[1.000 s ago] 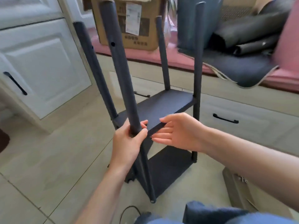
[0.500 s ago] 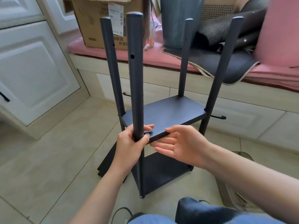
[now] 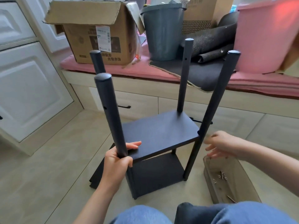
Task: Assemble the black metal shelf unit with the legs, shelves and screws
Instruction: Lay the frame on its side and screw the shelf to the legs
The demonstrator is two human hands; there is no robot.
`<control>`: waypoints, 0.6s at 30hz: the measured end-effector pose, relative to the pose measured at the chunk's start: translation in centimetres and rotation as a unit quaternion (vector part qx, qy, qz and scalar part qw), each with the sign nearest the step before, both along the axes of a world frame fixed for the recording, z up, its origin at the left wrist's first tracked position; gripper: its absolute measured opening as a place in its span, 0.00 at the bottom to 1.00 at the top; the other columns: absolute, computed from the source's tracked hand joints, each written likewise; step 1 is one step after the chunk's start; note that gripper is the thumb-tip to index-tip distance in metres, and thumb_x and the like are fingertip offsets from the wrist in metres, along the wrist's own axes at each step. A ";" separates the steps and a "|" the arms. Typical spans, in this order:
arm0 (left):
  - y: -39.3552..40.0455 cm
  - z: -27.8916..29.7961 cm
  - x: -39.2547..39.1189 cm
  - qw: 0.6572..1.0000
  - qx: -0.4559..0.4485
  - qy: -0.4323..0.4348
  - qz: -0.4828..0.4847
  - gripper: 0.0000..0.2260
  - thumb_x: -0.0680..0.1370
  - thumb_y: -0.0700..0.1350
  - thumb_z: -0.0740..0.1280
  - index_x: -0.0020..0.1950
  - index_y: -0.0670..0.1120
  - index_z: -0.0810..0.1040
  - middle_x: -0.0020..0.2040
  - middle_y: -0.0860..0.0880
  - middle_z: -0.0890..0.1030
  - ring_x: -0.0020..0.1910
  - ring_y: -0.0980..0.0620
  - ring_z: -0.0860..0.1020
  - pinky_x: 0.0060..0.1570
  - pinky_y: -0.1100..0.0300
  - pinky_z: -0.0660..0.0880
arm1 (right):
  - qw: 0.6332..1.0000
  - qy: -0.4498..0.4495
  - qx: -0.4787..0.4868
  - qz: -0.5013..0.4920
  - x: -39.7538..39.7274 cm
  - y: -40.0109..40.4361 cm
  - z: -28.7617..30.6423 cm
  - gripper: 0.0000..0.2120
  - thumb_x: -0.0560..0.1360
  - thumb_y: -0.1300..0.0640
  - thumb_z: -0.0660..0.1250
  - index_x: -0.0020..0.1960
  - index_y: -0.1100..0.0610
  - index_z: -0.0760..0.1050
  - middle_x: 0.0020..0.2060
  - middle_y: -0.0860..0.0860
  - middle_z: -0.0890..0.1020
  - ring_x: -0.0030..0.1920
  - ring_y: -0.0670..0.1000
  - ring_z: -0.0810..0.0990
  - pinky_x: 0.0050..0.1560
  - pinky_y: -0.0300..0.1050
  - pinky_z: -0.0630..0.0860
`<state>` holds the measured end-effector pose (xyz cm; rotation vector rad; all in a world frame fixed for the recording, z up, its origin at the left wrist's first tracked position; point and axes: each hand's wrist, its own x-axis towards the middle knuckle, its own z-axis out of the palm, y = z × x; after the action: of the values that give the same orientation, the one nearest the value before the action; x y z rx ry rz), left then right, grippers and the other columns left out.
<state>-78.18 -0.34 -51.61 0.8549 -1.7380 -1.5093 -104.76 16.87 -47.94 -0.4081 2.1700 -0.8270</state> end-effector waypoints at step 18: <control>-4.3 0.2 -0.3 0.994 0.015 -0.103 -0.027 0.32 0.68 0.21 0.62 0.60 0.52 0.83 0.60 0.61 0.82 0.65 0.65 0.74 0.55 0.66 0.71 | 0.962 0.216 -0.163 0.041 2.1 1.9 -0.1 0.05 0.78 0.51 0.68 0.49 0.52 0.77 0.46 0.45 0.84 0.52 0.47 0.82 0.56 0.52 0.77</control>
<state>-78.49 -4.61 -51.38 1.0170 -1.9035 -1.5308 -102.66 18.75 -48.07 -0.9108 2.3883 -1.1370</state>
